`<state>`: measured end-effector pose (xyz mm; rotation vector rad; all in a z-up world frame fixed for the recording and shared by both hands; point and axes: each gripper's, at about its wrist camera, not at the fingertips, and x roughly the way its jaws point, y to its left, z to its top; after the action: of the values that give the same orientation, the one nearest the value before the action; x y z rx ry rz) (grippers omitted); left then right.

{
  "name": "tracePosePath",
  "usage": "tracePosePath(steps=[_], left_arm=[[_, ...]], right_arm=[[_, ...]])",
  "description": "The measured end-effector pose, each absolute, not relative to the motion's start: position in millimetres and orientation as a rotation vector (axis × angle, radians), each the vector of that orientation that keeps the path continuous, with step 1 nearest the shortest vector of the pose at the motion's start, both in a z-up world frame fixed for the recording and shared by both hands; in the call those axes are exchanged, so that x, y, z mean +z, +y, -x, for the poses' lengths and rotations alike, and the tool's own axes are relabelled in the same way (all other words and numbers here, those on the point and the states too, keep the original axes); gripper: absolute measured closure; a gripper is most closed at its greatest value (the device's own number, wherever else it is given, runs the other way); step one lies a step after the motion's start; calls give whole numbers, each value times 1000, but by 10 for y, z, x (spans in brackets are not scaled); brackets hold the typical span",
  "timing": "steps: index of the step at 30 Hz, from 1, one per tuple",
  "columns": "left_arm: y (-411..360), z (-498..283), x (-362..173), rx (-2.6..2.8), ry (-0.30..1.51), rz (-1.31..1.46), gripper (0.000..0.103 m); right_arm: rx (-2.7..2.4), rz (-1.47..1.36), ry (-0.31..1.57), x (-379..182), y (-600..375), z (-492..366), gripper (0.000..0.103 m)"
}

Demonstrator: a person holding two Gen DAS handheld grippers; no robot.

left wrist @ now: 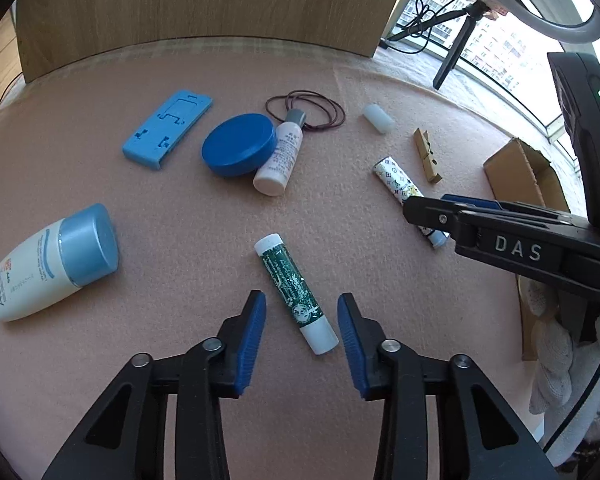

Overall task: Organize objects
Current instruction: 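Grasp the patterned white tube with the right gripper while the left gripper grasps the green lip balm, then carry the tube with the right gripper into the box while the left gripper drops the lip balm there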

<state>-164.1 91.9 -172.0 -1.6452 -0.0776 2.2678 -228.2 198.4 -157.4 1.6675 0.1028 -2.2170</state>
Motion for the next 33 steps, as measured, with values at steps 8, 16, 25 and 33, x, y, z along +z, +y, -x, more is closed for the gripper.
tracePosePath(steps=[8,16,25,33], left_arm=[[930,1660,-1793,2277,-64,1655,84],[817,1658,-1786,2293,-91,1651,86],[702,1560,-1730,2323,-124,1636,86],[703,1426,-1497,2344,-117,1574,86]], right_arm=[[-2217,-1678,158,-1653,1885,2370,64],[-2213,-1671,182,-1682,1877,2377,79],[-2240,-1644,141,-1595,2024,2207,82],[-2281,-1556,20,-1282,2345,1912,82]])
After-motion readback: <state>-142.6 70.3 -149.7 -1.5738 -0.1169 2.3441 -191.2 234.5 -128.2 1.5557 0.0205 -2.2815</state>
